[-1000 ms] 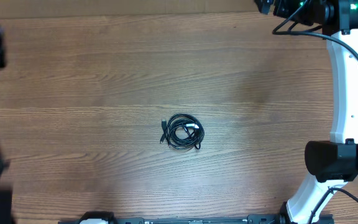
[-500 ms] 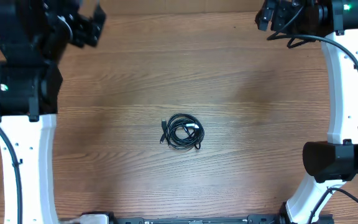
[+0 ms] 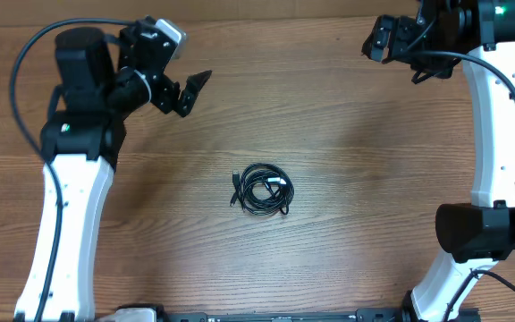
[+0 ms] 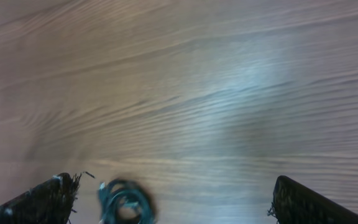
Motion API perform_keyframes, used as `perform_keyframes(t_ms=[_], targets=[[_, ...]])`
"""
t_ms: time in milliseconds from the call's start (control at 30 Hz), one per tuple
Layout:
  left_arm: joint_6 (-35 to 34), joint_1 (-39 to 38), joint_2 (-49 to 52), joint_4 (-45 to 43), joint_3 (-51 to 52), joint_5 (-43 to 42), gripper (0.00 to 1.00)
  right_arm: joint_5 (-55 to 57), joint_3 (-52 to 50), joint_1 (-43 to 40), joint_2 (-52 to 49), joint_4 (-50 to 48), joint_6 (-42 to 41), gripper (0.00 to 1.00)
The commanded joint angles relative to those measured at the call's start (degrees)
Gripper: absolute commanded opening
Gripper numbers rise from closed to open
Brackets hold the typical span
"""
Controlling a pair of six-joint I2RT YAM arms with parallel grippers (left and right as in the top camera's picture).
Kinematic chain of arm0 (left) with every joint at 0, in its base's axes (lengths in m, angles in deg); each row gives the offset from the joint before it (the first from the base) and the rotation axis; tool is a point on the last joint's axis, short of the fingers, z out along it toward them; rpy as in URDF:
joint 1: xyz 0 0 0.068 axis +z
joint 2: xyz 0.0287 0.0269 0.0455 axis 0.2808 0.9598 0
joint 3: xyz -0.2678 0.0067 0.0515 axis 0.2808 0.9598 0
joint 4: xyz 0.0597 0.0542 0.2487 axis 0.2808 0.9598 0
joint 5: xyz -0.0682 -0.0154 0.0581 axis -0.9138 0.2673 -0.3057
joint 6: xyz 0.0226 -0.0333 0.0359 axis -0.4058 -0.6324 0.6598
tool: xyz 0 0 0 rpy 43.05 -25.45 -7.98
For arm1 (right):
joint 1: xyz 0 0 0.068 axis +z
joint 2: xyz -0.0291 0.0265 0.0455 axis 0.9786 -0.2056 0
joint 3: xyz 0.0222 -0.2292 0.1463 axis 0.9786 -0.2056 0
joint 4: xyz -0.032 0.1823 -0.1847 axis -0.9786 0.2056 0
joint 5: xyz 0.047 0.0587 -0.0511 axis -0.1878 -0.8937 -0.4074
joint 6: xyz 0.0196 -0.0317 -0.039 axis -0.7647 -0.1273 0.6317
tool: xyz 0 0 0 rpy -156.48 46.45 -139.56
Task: Untangle cables
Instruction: 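Raise both arms from rest and swing them forward over the table, then lower the right gripper onto the coiled black cable and close it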
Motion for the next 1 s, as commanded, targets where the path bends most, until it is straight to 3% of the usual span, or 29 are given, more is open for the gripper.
perform_keyframes(t_ms=[0, 167, 300, 467, 667, 967], targets=[[-3.15, 0.20, 4.33, -3.30, 0.74, -6.64, 0.99, -7.58, -1.57, 0.90, 1.70, 0.31, -0.26, 1.00], [-10.05, -0.22, 5.88, -11.06, 0.74, -5.64, 1.00, -16.15, -6.25, 2.47, 1.57, 3.58, -0.20, 1.00], [-18.12, -0.02, 5.88, -14.25, 0.68, 1.29, 1.00, -8.35, -9.33, 6.36, 1.57, 8.44, -0.22, 1.00], [-18.21, -0.07, 5.88, -11.65, 0.68, 7.43, 1.00, -0.66, -11.56, 15.89, 1.57, 9.68, -0.15, 1.00], [-18.18, 0.00, 5.88, -10.84, 0.68, 8.00, 1.00, 4.26, -20.83, 26.36, 1.55, 8.02, -0.02, 1.00], [-18.14, 0.00, 5.88, -10.78, 0.68, 8.13, 1.00, 5.18, -38.88, 29.31, 1.55, 0.02, -3.45, 1.00]])
